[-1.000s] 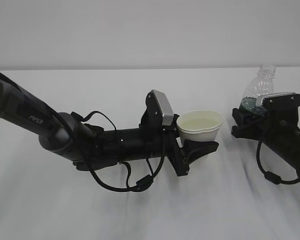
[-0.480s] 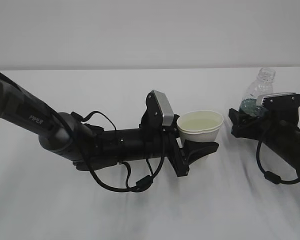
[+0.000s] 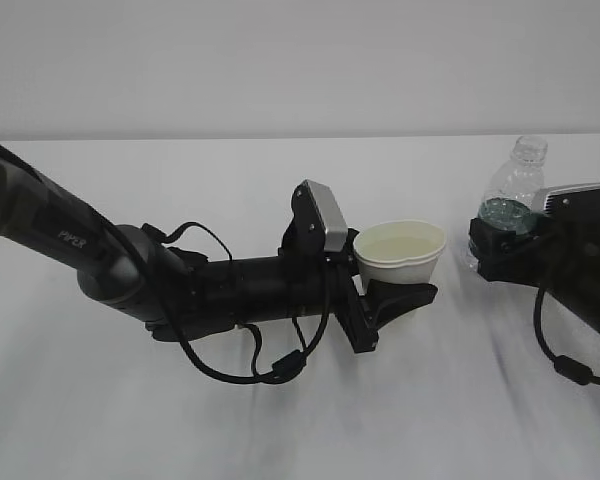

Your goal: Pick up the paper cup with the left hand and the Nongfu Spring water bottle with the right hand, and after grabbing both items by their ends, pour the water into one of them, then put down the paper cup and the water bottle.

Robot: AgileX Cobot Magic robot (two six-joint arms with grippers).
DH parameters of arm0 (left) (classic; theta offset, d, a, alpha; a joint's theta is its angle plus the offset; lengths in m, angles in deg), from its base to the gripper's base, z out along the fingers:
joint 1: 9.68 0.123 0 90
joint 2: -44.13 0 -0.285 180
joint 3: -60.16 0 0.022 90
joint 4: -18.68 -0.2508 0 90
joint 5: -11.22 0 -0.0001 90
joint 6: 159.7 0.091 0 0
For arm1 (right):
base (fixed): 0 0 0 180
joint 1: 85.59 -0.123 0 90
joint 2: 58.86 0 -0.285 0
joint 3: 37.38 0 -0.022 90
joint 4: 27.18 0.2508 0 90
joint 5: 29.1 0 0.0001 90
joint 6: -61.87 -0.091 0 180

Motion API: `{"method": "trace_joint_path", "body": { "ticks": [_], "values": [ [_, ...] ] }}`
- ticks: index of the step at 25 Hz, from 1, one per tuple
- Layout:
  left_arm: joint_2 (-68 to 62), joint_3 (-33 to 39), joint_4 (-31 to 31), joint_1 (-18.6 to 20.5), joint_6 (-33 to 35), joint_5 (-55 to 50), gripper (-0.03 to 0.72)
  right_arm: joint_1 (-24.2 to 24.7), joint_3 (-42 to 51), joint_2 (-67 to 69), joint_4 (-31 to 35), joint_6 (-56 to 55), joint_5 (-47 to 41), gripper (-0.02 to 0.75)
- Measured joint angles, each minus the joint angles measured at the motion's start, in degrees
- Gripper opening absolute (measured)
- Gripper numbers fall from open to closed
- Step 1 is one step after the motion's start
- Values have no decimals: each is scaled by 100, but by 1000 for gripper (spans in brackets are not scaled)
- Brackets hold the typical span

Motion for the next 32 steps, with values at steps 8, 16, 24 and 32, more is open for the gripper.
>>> {"method": "trace_joint_path", "body": {
  "ticks": [8, 16, 24, 32],
  "values": [
    [0, 0, 0, 221, 0, 0, 429, 0, 1041, -922, 153, -36, 0, 596],
    [118, 65, 14, 618, -86, -64, 429, 0, 1767, -1739, 156, -191, 0, 594],
    [421, 525, 39, 1078, -99, -28, 429, 0, 2019, -2087, 77, -368, 9, 594],
    [946, 1272, 603, 1389, 417, -23, 429, 0, 2193, -2109, -26, -393, 22, 594]
  ]
}}
